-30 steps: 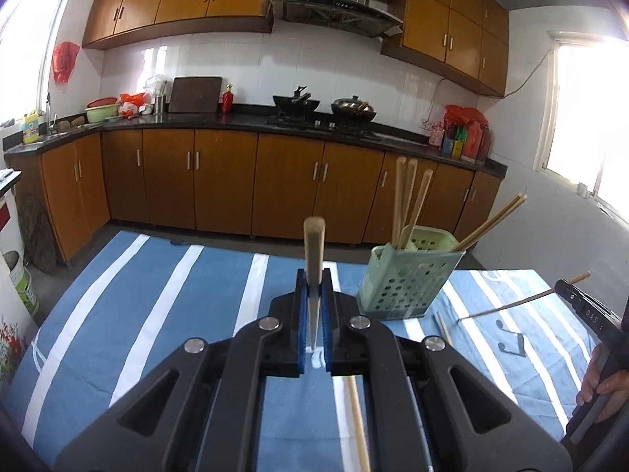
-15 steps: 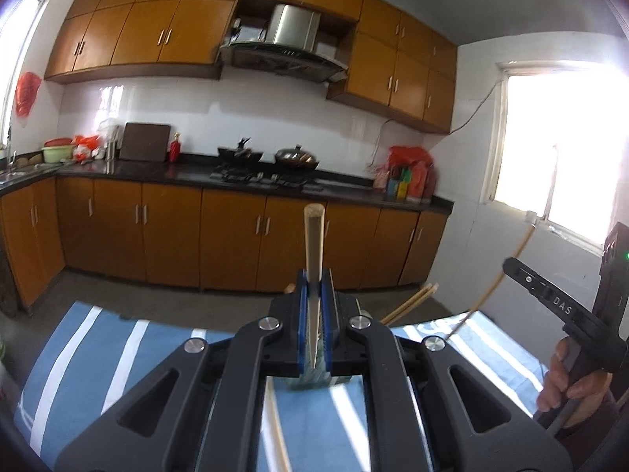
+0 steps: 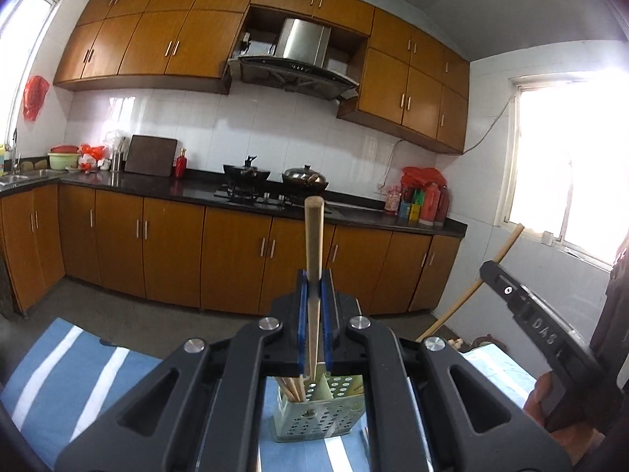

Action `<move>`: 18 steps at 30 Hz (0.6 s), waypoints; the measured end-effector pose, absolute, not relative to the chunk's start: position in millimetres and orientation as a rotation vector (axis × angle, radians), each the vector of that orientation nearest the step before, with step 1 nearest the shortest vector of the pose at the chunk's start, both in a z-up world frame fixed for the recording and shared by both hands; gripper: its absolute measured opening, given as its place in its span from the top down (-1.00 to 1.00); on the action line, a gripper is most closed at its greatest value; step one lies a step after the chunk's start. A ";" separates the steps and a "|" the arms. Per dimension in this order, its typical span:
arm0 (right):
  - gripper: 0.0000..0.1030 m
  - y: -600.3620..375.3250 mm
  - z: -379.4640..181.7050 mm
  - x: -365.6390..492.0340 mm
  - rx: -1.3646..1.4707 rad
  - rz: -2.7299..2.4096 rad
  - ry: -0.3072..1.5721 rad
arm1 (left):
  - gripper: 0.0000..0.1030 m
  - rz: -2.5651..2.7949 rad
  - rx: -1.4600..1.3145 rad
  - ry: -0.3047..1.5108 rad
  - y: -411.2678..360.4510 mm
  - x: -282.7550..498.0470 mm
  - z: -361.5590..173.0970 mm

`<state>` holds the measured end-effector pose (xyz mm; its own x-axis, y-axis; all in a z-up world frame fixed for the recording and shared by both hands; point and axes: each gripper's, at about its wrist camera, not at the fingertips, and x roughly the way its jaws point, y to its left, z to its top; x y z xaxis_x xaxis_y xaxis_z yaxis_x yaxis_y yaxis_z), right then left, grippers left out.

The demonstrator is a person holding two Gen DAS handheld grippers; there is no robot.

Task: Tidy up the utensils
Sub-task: 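Open the right tool into the holder while the left tool releases its chopstick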

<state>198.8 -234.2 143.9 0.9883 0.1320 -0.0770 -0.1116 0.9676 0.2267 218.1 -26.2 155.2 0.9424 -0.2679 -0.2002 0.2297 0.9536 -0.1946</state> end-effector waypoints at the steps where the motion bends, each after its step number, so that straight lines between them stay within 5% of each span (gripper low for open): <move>1: 0.86 -232.0 137.7 204.3 0.218 0.120 0.106 | 0.86 -0.258 -0.177 0.235 -26.2 222.7 150.1; 18: 0.84 -230.1 120.8 202.3 0.210 0.122 0.193 | 0.79 -0.242 -0.176 0.292 -15.1 232.7 127.9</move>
